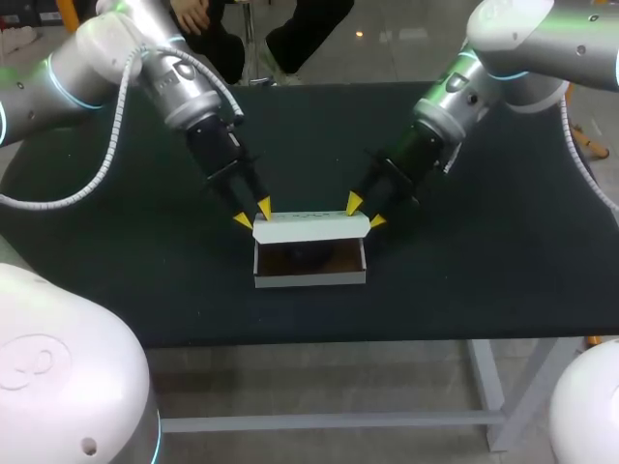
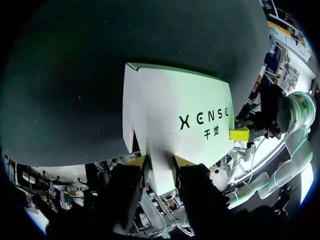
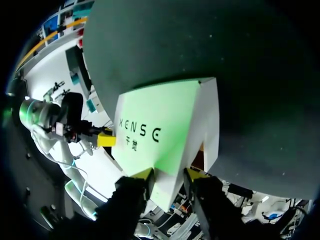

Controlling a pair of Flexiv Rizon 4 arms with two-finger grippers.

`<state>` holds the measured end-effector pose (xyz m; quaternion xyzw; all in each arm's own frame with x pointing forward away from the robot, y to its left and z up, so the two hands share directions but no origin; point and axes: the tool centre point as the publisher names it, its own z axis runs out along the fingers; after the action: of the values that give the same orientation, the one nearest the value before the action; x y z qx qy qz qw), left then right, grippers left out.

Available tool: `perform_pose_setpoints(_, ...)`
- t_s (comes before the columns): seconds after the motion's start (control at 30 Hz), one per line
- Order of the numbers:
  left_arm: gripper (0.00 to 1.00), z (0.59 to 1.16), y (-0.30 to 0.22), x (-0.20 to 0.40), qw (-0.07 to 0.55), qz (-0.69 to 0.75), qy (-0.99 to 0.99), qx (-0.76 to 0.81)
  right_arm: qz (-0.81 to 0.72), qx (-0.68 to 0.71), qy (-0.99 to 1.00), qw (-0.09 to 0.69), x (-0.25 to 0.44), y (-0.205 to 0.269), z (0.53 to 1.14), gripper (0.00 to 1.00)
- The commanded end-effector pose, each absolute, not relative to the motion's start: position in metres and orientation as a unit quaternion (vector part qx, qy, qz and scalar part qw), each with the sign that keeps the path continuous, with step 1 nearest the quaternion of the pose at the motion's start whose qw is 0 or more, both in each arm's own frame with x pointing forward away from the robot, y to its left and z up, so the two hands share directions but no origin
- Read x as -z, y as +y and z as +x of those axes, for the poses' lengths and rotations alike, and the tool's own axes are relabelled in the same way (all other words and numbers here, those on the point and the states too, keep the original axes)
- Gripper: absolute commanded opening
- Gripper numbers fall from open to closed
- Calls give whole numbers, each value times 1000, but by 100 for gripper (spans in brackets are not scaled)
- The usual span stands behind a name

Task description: Assemble the packaging by folding the flat box into shape, placing the metal phone stand inside, and closing the box properly

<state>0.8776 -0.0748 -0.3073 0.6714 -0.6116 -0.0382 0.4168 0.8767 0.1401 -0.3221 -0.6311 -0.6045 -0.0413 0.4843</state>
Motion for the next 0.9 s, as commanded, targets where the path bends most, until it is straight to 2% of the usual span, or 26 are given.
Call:
perform_pose_setpoints(0.03,33,881,-81,306,417,671,-612,42,-628,36,-605,488,322,147,881,43)
perform_pose_setpoints(0.9,31,887,-79,305,426,674,-602,44,-625,33,-608,488,319,150,883,43)
